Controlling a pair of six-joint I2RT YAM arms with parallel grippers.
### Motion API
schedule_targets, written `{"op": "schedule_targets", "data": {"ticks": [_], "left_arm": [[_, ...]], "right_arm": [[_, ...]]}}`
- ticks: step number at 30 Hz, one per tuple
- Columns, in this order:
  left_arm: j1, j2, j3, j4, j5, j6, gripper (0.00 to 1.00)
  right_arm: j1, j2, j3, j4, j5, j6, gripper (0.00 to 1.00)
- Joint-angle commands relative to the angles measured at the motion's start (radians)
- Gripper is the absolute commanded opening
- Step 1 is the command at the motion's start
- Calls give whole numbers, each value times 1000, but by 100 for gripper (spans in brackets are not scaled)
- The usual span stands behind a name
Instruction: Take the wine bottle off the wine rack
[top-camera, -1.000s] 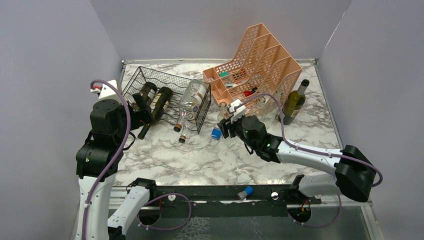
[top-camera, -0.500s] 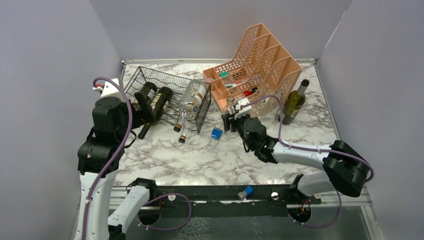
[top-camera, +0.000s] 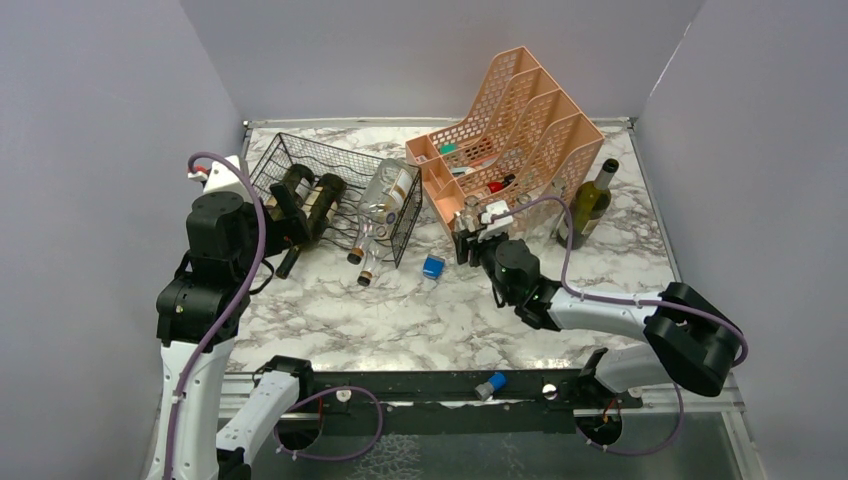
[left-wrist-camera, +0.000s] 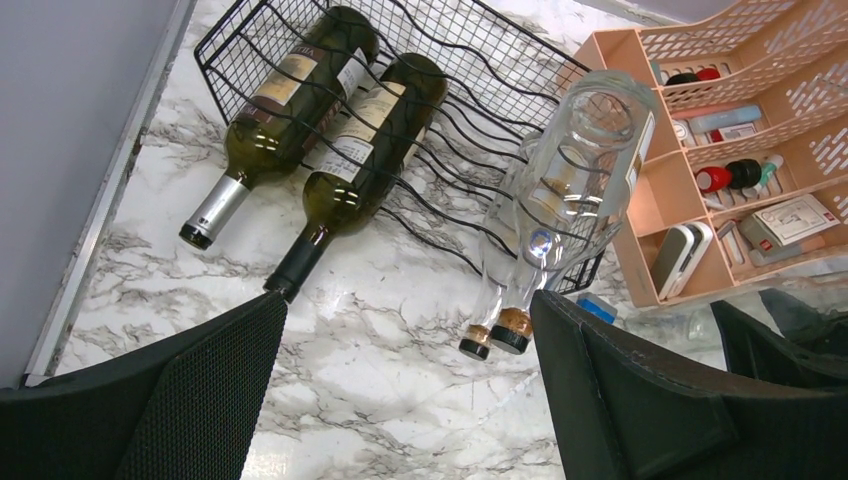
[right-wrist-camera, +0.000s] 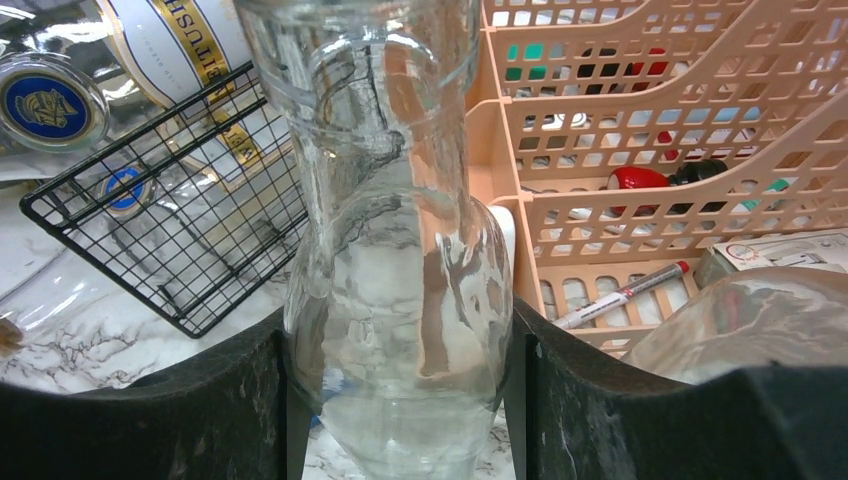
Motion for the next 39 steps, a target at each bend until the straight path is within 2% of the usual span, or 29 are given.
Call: {"op": "schedule_targets", "data": {"ticks": [1,11,17,24,27,39], "left_arm": [[-3,-13,-4,19,24,-11,99],[-3,-24,-12,19,31,-20,99],[-3,-35,-21,17,35,-27,99],[-3,-32,-30,20,39,-35,99],[-3,-34,-33,21,41,-36,99],[-3,-37,-56,34,47,-38,99]], "right_arm": [[-12,-23,-20,128,39,-22,37],[-32,-29,-62,157,9,-20,39],[-32,-53,-72,115,1,-20,55],[-32,-87,-64,39,-88,-26,77],[-32,-115,-54,-17,-114,-31,81],[-32,-241,-34,-257,-169,-4,85]]}}
